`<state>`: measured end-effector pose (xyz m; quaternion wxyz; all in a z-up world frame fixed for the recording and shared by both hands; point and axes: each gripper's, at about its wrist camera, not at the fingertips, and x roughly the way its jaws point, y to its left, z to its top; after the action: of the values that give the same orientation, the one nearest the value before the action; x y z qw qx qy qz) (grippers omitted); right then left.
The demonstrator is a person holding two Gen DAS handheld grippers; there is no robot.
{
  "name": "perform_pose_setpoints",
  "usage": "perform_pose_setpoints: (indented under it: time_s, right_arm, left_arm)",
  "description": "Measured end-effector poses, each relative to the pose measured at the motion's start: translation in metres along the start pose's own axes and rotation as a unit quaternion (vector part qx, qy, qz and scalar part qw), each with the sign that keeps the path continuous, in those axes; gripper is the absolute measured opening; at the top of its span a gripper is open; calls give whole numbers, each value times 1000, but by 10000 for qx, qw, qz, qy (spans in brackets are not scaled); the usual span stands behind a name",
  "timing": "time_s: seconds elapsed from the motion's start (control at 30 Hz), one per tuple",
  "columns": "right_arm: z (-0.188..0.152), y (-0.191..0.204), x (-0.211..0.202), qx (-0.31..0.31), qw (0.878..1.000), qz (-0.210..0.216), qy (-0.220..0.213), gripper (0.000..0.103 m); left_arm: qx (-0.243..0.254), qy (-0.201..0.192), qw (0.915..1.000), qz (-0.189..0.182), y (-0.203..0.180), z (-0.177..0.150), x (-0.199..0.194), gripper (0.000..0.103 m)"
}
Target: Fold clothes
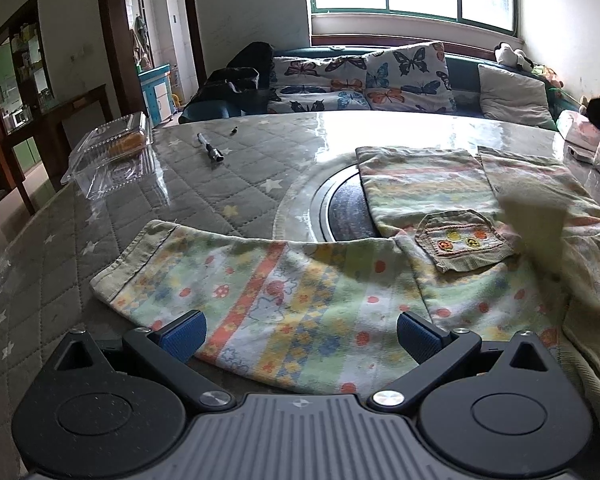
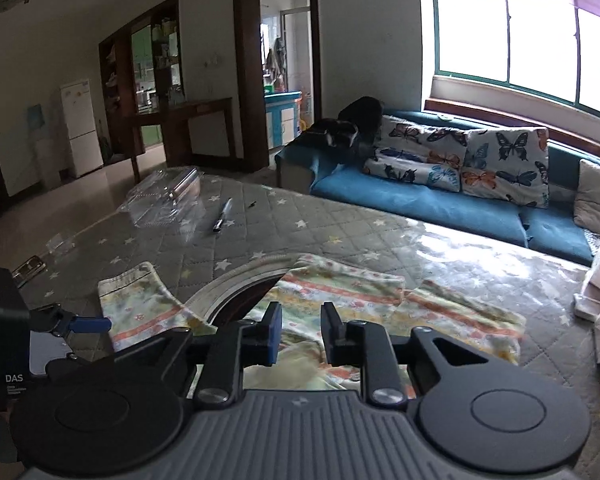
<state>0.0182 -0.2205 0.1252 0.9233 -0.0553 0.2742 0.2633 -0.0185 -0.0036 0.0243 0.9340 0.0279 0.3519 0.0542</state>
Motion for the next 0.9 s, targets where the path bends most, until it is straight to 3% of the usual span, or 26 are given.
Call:
perform_pose_setpoints:
  time_s: [0.23, 0.37, 0.57, 0.9]
  right_arm:
    - [-10, -33, -6, 64, 9989, -434, 179, 21]
    - [-33, -63, -5, 63, 9945, -854, 604, 21]
    - [-74, -93, 5, 252, 9860, -1110, 1222, 21]
    - [-88, -115, 33, 745, 9844, -1081, 1169, 20]
  left_arm:
    - [158, -69, 9997, -148, -17, 8, -1, 103]
    - [296, -104, 9992, -263, -30, 15, -1, 103]
    - [447, -136, 9976, -511, -54, 25, 1, 103]
    - [682, -93, 9953, -679, -87, 33, 11, 103]
